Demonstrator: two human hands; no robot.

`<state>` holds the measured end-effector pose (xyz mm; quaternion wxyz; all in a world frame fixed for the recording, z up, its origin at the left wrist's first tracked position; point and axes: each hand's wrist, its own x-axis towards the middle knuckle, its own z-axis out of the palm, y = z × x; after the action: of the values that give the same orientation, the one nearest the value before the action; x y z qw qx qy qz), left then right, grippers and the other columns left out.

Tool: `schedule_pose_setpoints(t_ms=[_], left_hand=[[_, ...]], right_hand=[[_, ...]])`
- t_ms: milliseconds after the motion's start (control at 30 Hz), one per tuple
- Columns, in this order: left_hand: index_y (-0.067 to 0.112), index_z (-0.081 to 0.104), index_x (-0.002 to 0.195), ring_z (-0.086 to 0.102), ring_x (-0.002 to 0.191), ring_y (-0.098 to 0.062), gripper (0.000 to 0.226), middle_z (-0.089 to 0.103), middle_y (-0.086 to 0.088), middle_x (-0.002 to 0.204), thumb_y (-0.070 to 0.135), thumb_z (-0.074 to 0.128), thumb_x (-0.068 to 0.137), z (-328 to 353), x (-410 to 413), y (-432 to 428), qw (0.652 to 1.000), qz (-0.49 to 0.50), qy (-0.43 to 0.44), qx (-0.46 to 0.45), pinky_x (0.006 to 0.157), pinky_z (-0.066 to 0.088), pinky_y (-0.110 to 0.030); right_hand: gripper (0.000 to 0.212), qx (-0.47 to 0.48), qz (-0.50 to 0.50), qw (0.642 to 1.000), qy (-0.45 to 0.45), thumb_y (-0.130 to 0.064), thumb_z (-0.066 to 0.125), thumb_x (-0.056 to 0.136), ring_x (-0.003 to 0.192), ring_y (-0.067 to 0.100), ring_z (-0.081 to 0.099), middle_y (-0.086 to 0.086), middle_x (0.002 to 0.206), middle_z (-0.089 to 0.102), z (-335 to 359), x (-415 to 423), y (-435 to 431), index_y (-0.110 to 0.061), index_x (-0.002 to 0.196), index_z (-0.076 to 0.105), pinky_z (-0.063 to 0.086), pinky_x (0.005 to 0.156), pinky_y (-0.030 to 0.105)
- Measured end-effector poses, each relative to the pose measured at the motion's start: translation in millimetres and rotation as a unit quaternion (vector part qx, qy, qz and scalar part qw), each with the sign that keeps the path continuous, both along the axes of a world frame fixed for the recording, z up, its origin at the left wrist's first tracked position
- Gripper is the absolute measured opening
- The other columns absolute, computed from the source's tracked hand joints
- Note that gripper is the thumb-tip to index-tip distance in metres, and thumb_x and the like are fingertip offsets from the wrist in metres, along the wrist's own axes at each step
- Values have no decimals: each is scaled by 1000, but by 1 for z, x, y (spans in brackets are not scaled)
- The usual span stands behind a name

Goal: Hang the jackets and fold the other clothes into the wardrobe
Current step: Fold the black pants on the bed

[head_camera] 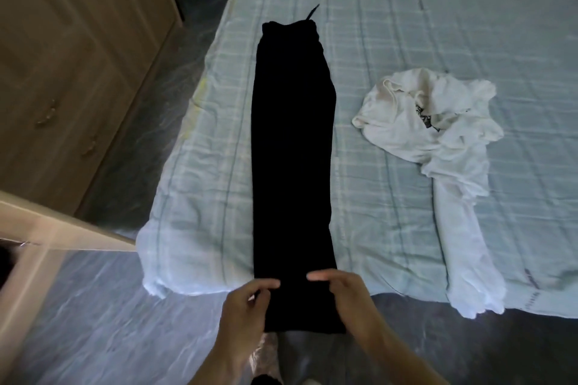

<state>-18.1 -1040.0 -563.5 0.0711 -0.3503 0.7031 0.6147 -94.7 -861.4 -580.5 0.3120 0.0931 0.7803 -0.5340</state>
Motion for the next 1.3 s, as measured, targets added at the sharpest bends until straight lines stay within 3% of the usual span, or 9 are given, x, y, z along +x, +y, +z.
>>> schedule_pose_setpoints(t_ms=[133,233,467,600,767,867,1033,1200,1300], left_hand=[[12,78,103,71,102,-29,47,75,-12,106,-20,47,85,33,-16,-20,978,44,33,202,87,57,-38],[10,71,120,68,110,-32,51,71,-11,119,-21,64,79,53,-16,-32,961,7,74,267,94,56,-42],[12,77,99,73,94,-12,47,77,4,98,-25,70,72,106,-35,-36,988,-61,138,34,70,55,-16],[3,75,91,70,63,-19,44,73,-11,76,-33,54,77,131,-72,-43,983,-45,179,-8,58,55,-25],[26,73,82,57,83,-8,19,54,6,95,9,81,79,151,-145,-71,951,-76,223,-199,67,45,-13],[28,74,92,61,94,-10,8,63,12,97,22,75,86,156,-204,-97,949,-91,237,-185,78,50,-19],[47,73,93,72,83,-9,23,76,10,87,25,67,94,165,-306,-133,965,-85,239,-63,72,58,-32],[26,72,90,70,71,-25,10,73,-2,77,31,64,95,157,-397,-165,959,-63,251,-116,62,55,-48],[19,70,87,69,70,-23,18,72,-2,75,34,64,94,152,-447,-177,957,-53,251,-138,63,53,-46]], right_hand=[[80,-149,51,987,5,26,32,66,100,13,70,5,109,75,23,-22,11,-24,112,76,53,77,22],[82,-171,130,974,69,37,39,75,124,12,60,-2,130,66,43,-34,12,-17,130,64,49,99,29],[50,10,198,931,307,9,68,78,94,1,67,-16,102,71,96,-49,-2,-26,113,73,54,84,18],[34,-5,177,928,328,5,73,75,77,4,66,-10,86,70,124,-84,-17,-21,98,75,52,71,18],[22,42,161,907,388,-13,84,76,92,3,51,-6,98,50,151,-151,-42,-24,93,75,39,83,9],[17,47,172,915,361,-15,82,78,110,10,49,0,117,52,163,-206,-61,-18,94,75,36,99,21],[22,-99,131,962,217,-19,65,95,58,5,51,-10,64,54,181,-300,-103,-6,78,59,41,57,21],[20,-145,54,970,188,-30,76,85,83,15,69,-1,89,71,177,-379,-141,-16,97,68,54,73,30],[68,-129,88,974,162,-35,89,62,106,4,65,-11,114,68,166,-420,-152,-33,123,59,54,87,20]])
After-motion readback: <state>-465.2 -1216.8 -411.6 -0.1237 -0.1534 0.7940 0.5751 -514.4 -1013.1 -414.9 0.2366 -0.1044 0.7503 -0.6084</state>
